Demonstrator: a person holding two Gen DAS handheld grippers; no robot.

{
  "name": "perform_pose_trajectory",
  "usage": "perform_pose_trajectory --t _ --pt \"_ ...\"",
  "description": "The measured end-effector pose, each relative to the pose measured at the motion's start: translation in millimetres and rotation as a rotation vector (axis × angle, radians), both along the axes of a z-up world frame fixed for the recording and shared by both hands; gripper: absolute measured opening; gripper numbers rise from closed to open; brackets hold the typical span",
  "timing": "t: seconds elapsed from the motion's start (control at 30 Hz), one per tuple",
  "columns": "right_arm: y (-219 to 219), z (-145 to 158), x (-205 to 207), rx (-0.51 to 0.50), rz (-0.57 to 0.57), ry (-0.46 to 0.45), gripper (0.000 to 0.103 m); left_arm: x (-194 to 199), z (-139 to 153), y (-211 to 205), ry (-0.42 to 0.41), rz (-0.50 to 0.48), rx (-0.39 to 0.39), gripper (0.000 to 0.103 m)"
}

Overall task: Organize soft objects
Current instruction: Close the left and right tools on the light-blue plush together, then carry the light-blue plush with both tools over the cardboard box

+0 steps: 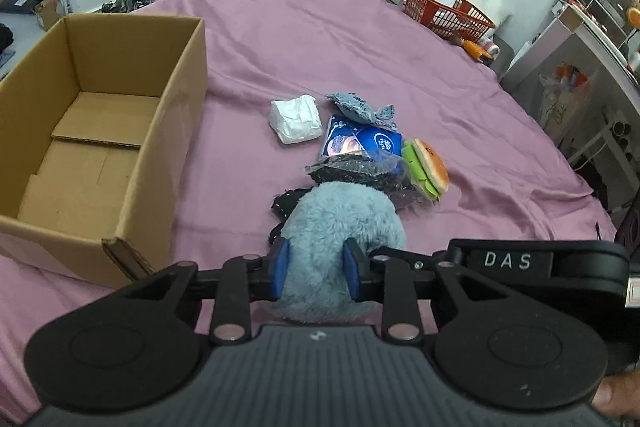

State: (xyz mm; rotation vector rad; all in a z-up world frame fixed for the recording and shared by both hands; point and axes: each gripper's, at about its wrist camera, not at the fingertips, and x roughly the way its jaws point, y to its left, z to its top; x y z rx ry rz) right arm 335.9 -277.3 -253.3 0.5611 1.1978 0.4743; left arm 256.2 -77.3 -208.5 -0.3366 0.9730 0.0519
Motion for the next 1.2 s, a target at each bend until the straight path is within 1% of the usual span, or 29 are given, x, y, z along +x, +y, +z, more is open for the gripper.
perform_pose_trajectory --t 0.03,0.07,0.1,0.13,0.17,0.2,0.27,0.37,0.43,0.53,0.6,0.67,0.87,1.03,1.2 --pt "1.3 -0.4 0.5 -0.003 0.003 0.001 0.019 0.2 -0.9 0.7 -0.001 -0.001 0.000 0.028" --pt "1.7 -1.3 1.7 -0.008 0.007 0.005 0.025 1.3 -1.8 1.3 0.001 -0.001 -0.003 0.026" --pt "4.4 -1.8 3.4 -0.019 0.005 0.006 0.028 1.6 -3.1 2.1 0.004 -0.001 -0.012 0.026" --pt "5.4 -2.5 5.2 -0.033 0.002 0.002 0.035 1.8 -3.9 3.0 0.005 0.003 -0.021 0.025" --pt "6.0 -2.8 6.4 -0.038 0.003 -0.004 0.035 1.9 -4.0 4.0 0.003 0.006 -0.027 0.024" --pt "7.1 -2.8 7.7 -0.033 0.007 -0.010 0.035 2.1 -3.9 4.5 0.002 0.008 -0.031 0.024" --pt "7.9 -2.8 9.3 -0.019 0.019 -0.017 0.020 1.8 -3.4 5.8 0.002 0.011 -0.039 0.023" --pt "11.6 4.5 6.1 -0.038 0.037 -0.043 0.018 0.6 1.3 9.8 0.003 0.009 -0.057 0.022" --pt "10.6 11.8 1.6 -0.033 0.039 -0.056 0.017 -2.0 7.0 12.0 -0.005 0.006 -0.062 0.021" --pt "10.5 26.0 -4.6 -0.053 0.044 -0.083 0.017 -8.3 16.5 15.7 -0.019 -0.003 -0.090 0.021" --pt "8.2 35.8 -9.2 -0.046 0.030 -0.070 0.017 -13.0 23.8 16.6 -0.030 -0.015 -0.100 0.021" --pt "10.9 45.9 -14.4 -0.051 0.023 -0.090 0.017 -18.0 33.1 18.9 -0.047 -0.016 -0.112 0.021" --pt "28.1 78.4 -28.2 -0.078 0.031 -0.163 0.017 -32.6 61.5 30.4 -0.095 -0.005 -0.134 0.021" --pt "42.8 95.8 -37.4 -0.087 0.039 -0.213 0.017 -45.0 80.5 41.4 -0.140 0.007 -0.135 0.021" --pt "59.4 108.4 -45.4 -0.095 0.044 -0.249 0.017 -55.1 93.3 55.0 -0.172 0.022 -0.147 0.021"
